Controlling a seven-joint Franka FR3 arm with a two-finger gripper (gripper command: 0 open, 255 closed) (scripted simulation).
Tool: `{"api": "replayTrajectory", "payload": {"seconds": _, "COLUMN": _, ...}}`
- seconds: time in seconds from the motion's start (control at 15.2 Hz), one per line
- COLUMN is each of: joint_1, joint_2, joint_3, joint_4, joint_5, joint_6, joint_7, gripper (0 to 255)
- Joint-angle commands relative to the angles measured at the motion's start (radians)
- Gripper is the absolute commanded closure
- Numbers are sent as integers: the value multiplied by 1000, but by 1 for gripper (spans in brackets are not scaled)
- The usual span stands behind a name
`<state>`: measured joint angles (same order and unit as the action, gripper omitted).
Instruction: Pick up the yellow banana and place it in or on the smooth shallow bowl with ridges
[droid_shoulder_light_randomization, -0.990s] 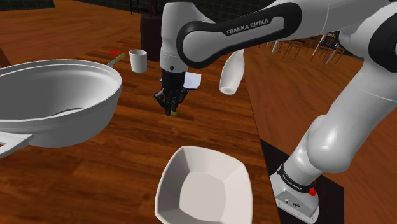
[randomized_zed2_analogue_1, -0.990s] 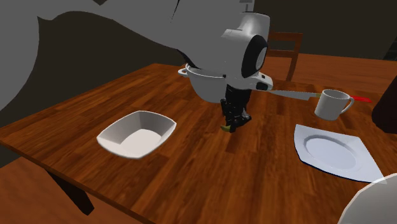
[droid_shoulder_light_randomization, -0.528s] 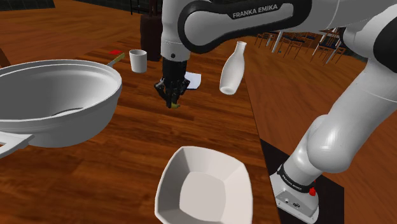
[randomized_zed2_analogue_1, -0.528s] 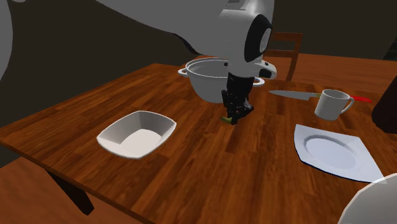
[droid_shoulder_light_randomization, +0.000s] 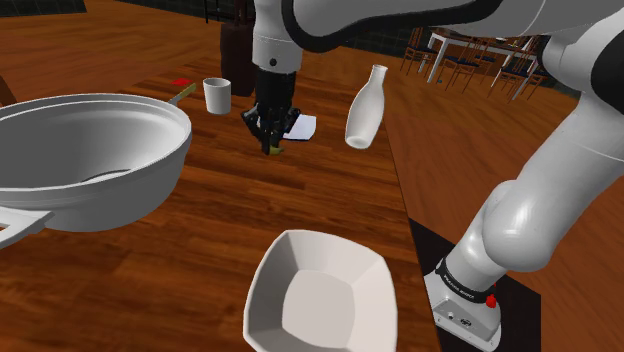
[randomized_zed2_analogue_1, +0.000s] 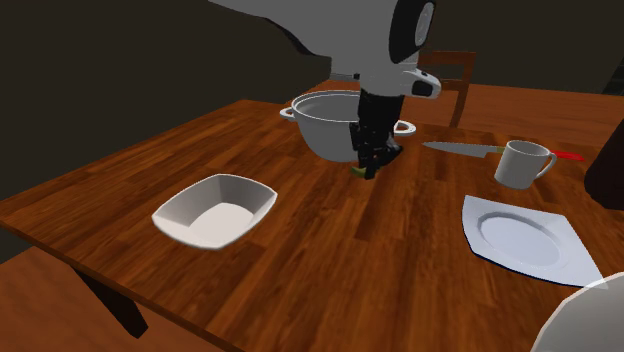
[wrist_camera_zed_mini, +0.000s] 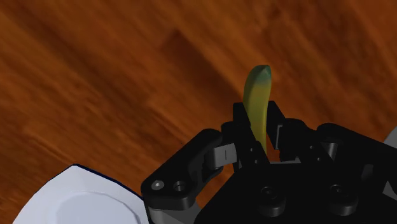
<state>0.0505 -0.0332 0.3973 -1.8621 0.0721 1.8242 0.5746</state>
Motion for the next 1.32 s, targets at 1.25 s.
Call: {"api": "replayTrajectory", "payload": {"seconds": 1.25, "joint_1": 138, "joint_2": -329, "joint_3": 127, "joint_4": -234, "joint_5": 169, "joint_6": -45, "joint_7": 206, "gripper": 255}}
